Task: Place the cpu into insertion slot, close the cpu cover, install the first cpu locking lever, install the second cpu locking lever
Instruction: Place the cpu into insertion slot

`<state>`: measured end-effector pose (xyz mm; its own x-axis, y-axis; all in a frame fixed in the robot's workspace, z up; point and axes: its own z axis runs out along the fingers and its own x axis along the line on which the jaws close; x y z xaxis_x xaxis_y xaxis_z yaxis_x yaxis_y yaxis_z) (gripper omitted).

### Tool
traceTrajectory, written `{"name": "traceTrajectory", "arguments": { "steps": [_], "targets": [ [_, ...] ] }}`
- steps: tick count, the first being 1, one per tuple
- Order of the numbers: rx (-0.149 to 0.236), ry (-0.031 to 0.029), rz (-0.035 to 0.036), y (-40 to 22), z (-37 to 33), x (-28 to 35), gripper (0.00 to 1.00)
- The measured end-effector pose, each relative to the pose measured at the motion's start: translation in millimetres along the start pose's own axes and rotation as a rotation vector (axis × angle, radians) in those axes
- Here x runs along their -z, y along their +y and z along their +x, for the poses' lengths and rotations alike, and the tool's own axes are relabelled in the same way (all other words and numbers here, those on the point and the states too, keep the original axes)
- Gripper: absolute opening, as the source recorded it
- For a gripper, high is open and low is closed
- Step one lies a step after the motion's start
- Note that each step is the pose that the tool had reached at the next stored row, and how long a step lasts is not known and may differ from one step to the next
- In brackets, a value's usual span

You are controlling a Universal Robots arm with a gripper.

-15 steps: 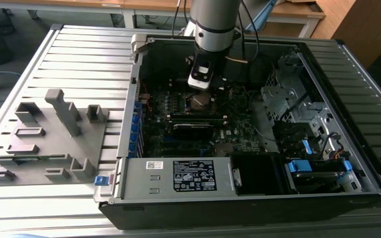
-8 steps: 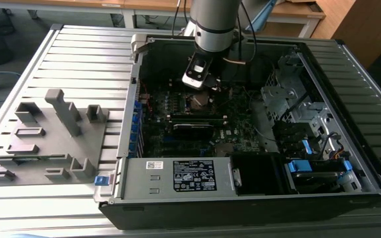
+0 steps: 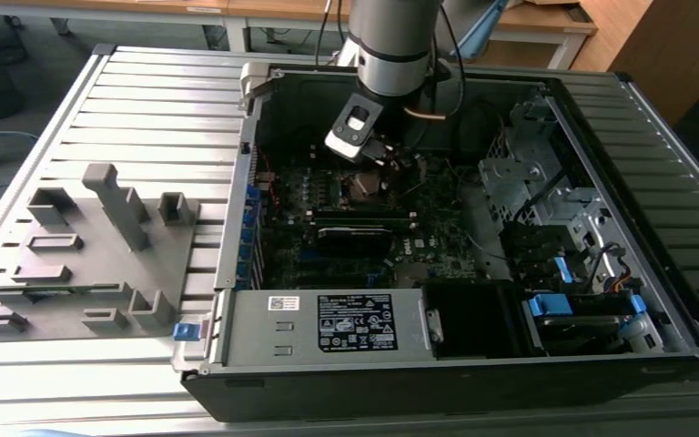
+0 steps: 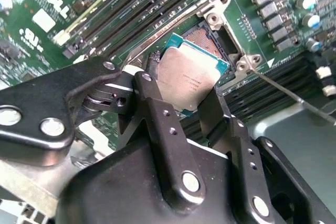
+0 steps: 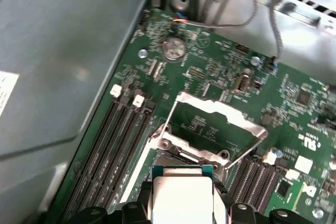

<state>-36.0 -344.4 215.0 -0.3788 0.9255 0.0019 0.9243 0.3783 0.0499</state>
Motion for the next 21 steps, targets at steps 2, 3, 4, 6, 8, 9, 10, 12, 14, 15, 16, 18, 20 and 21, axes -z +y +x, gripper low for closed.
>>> {"name": "traceTrajectory", "arguments": {
  "steps": [2,3,4,6,8,9,10,12,14,15,16,18,20,21],
  "targets": [
    [-0.036,-0.0018,-0.0001,0.0,0.0,-0.2,0.54],
    [-0.051,-0.0026,0.0000,-0.1,0.0,-0.2,0.54],
    [-0.054,-0.0027,0.0000,0.0,0.0,-0.2,0.54],
    [-0.054,-0.0027,-0.0001,0.0,0.0,-0.3,0.54],
    [-0.054,-0.0027,-0.0001,0.0,0.0,-0.2,0.54],
    [-0.063,-0.0032,-0.0001,0.0,0.0,-0.3,0.54],
    [-0.080,-0.0041,-0.0001,0.0,0.0,-0.5,0.54],
    [-0.117,-0.0059,-0.0002,0.0,0.0,-0.7,0.54],
    [-0.153,-0.0076,-0.0003,0.0,0.0,-1.0,0.54],
    [-0.171,-0.0086,-0.0003,-0.1,0.0,-1.1,0.54],
    [-0.189,-0.0095,-0.0003,-0.1,0.0,-1.3,0.54],
    [-0.227,-0.0113,-0.0004,-0.1,0.0,-1.6,0.54],
    [-0.262,-0.0132,-0.0004,-0.1,0.0,-1.8,0.54],
    [-0.281,-0.0140,-0.0005,-0.1,0.0,-2.0,0.54]
  ]
}}
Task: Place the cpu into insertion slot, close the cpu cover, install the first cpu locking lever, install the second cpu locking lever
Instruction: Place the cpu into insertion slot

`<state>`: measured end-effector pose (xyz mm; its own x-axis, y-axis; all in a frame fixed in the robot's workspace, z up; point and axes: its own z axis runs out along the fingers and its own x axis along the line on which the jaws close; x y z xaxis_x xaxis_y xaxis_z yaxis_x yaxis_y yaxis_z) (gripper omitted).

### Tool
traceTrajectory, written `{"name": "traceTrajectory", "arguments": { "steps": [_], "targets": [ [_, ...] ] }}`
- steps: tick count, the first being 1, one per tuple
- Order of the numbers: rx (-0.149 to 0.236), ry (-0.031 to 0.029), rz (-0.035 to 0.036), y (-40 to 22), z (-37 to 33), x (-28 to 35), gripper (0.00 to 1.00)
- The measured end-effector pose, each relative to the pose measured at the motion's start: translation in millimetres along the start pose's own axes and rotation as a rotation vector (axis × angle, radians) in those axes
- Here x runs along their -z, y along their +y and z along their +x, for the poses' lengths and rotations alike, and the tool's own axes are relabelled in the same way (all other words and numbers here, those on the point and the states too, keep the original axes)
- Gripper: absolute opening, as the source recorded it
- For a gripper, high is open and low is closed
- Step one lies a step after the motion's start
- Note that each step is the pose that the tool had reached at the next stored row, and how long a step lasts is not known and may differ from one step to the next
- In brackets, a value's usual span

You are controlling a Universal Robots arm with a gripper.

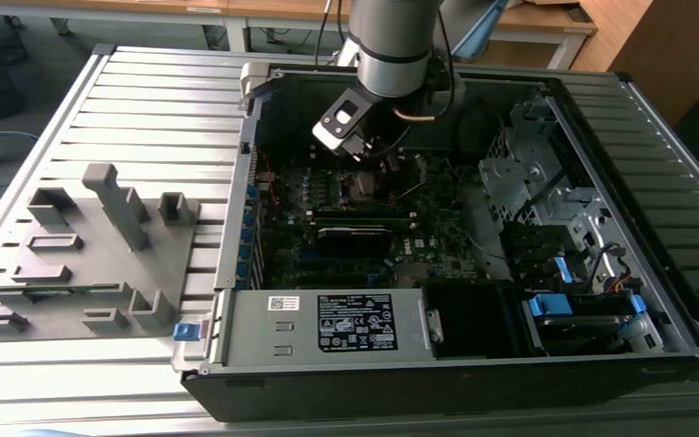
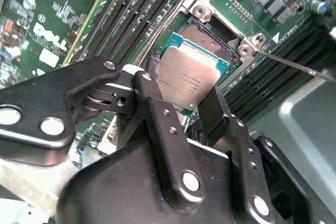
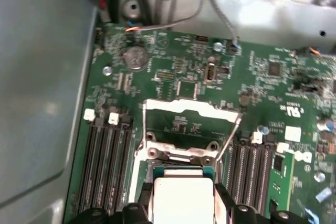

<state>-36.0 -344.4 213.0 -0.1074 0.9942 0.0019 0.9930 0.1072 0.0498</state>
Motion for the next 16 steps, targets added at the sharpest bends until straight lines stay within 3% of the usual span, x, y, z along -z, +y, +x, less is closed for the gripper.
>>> {"name": "traceTrajectory", "arguments": {
  "steps": [9,12,14,15,16],
  "targets": [
    [-0.162,-0.0082,-0.0002,-0.1,0.0,-1.4,0.54],
    [-0.168,-0.0071,-0.0003,-0.1,0.0,-1.4,0.54],
    [-0.169,0.0137,-0.0010,-0.3,0.0,-1.6,0.54],
    [-0.169,0.0204,-0.0010,-0.3,0.0,-1.6,0.54],
    [-0.167,0.0218,-0.0010,-0.3,0.1,-1.6,0.54]
  ]
}}
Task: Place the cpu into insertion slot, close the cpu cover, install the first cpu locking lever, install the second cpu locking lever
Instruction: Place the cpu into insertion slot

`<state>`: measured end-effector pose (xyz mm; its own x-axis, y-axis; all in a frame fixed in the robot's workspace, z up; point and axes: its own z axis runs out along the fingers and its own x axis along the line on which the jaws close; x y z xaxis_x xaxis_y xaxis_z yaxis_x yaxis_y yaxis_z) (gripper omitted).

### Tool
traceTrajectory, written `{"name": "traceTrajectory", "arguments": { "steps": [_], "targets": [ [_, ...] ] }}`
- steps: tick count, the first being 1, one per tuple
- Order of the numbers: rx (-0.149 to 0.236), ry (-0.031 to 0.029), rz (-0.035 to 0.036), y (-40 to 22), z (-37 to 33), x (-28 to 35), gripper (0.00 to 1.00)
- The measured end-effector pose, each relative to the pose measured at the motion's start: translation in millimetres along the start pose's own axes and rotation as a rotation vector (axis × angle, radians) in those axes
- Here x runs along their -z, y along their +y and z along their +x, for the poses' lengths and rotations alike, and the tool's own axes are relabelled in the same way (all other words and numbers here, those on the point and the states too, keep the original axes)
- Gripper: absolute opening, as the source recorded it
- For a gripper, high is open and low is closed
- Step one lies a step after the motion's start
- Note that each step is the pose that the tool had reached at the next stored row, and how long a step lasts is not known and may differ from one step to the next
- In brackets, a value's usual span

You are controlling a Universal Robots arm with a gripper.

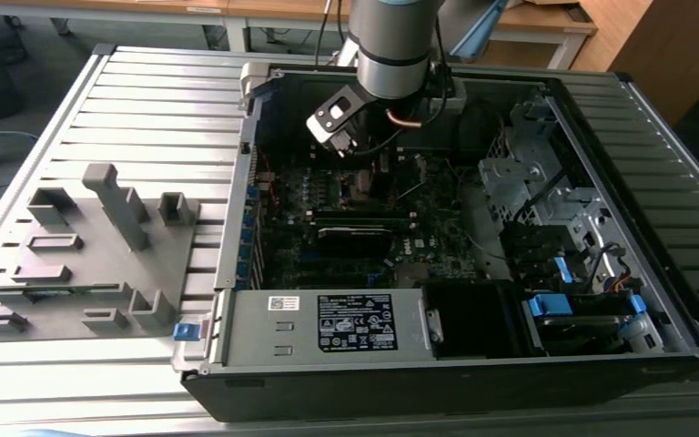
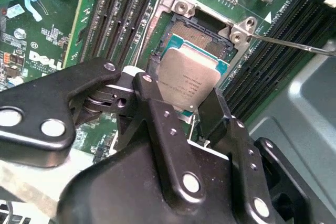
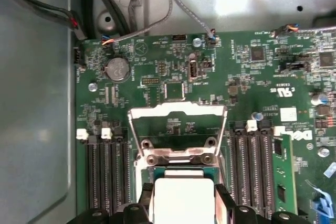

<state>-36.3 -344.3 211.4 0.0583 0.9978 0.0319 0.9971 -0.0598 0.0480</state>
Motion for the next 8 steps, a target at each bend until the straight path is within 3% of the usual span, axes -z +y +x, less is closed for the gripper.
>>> {"name": "traceTrajectory", "arguments": {
  "steps": [8],
  "targets": [
    [0.055,0.0019,0.0017,-0.8,-0.2,-2.2,0.54]
  ]
}}
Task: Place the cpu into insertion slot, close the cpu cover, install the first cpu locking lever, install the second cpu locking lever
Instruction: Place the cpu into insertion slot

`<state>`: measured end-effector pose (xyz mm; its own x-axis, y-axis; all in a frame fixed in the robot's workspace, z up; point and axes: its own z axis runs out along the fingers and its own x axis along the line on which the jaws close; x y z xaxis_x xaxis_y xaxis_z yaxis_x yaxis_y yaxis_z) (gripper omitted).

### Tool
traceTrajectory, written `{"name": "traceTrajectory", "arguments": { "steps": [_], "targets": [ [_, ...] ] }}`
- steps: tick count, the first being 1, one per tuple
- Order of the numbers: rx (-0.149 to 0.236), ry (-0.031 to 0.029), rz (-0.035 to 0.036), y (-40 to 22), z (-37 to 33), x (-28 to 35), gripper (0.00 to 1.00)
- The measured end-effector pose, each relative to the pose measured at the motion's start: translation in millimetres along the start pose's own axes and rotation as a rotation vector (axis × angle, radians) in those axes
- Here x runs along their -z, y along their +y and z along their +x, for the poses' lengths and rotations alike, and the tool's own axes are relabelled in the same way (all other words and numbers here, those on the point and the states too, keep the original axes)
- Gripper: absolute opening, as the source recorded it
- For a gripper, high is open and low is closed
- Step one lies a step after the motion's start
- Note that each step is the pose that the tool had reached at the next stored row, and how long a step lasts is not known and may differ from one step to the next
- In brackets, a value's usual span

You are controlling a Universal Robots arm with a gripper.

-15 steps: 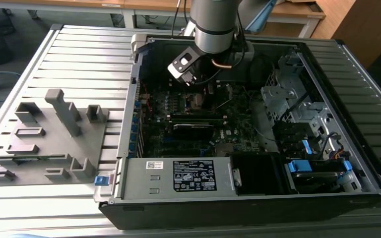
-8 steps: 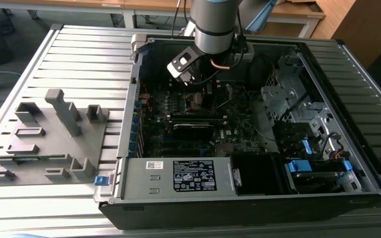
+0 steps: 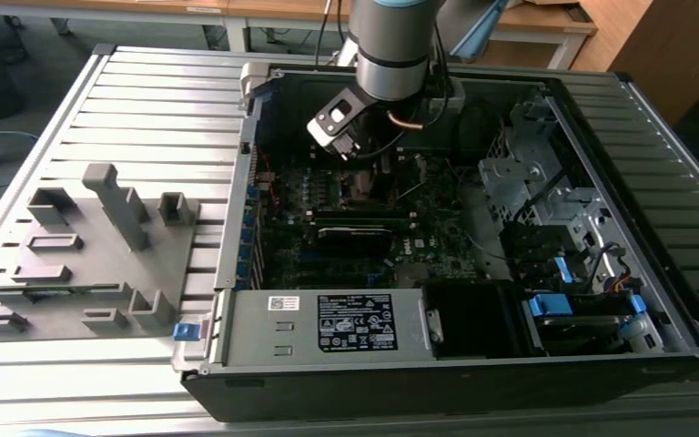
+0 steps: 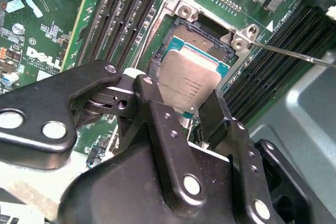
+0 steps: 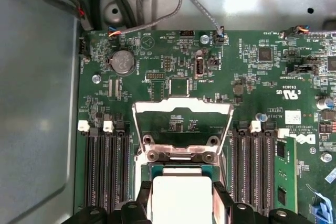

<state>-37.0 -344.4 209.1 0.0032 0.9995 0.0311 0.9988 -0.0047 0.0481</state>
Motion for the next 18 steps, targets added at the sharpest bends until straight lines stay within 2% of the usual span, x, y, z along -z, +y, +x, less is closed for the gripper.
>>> {"name": "traceTrajectory", "arguments": {
  "steps": [18],
  "targets": [
    [0.001,-0.0001,0.0000,-3.4,-0.2,-6.7,0.54]
  ]
}}
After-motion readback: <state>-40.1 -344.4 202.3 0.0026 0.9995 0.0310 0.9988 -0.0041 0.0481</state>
